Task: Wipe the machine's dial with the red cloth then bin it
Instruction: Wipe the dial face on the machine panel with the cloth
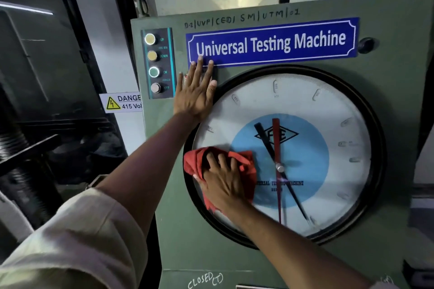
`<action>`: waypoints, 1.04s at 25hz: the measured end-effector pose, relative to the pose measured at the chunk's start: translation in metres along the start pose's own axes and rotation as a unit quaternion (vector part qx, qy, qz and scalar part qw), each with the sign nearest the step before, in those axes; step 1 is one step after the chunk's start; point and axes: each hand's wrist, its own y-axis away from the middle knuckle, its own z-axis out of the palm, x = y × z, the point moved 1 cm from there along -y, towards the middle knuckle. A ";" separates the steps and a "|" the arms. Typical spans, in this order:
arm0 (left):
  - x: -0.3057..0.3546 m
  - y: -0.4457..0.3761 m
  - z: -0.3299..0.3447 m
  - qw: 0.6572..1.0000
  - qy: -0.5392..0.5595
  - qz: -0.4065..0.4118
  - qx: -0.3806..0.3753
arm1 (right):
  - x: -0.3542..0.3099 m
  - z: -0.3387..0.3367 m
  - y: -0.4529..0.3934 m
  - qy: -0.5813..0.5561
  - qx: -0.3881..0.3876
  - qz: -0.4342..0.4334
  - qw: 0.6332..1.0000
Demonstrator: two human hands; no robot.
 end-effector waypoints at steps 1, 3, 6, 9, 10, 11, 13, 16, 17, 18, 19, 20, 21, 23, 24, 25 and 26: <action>-0.001 0.001 0.001 1.000 0.000 0.002 0.003 | -0.003 0.001 0.004 -0.008 -0.005 -0.001 1.000; -0.002 0.004 0.003 1.000 0.000 0.004 0.008 | -0.005 0.010 0.024 -0.033 -0.026 -0.012 0.999; -0.004 0.010 0.003 1.000 0.008 -0.007 0.006 | -0.005 0.030 0.074 -0.010 -0.064 -0.068 0.996; -0.005 0.016 0.002 1.000 0.008 -0.023 0.005 | -0.010 0.029 0.071 -0.010 -0.077 -0.041 0.996; -0.005 0.016 0.001 1.000 0.007 -0.024 0.005 | -0.014 0.025 0.063 -0.014 -0.071 -0.023 0.997; -0.005 0.015 0.002 1.000 0.006 -0.023 0.008 | -0.017 0.025 0.058 -0.018 -0.072 -0.011 0.997; -0.004 0.015 0.006 1.000 0.004 -0.022 0.018 | -0.020 0.029 0.060 -0.030 -0.074 -0.008 0.997; -0.004 0.022 0.015 0.997 0.008 -0.056 0.046 | -0.012 0.046 0.087 -0.017 -0.067 -0.052 0.996; -0.004 0.028 0.020 0.995 0.017 -0.078 0.053 | -0.009 0.051 0.100 -0.014 -0.067 -0.068 0.995; -0.006 0.033 0.023 0.993 0.030 -0.099 0.057 | -0.005 0.055 0.111 -0.013 -0.071 -0.081 0.994; -0.006 0.039 0.026 0.991 0.043 -0.114 0.056 | 0.002 0.059 0.121 -0.012 -0.080 -0.090 0.993; -0.007 0.045 0.026 0.990 0.052 -0.121 0.057 | 0.009 0.061 0.131 -0.010 -0.096 -0.098 0.990; -0.009 0.050 0.026 0.990 0.055 -0.118 0.059 | 0.014 0.063 0.139 -0.006 -0.113 -0.106 0.988; -0.008 0.064 0.025 0.996 0.033 -0.066 0.057 | 0.017 0.063 0.146 -0.007 -0.129 -0.105 0.986; -0.005 0.072 0.027 0.998 0.013 -0.023 0.050 | 0.017 0.062 0.145 -0.015 -0.128 -0.095 0.987; 0.001 0.082 0.033 0.999 -0.007 0.015 0.040 | 0.016 0.061 0.146 -0.024 -0.127 -0.076 0.989; 0.006 0.091 0.039 0.999 -0.024 0.035 0.035 | 0.015 0.061 0.148 -0.030 -0.125 -0.052 0.990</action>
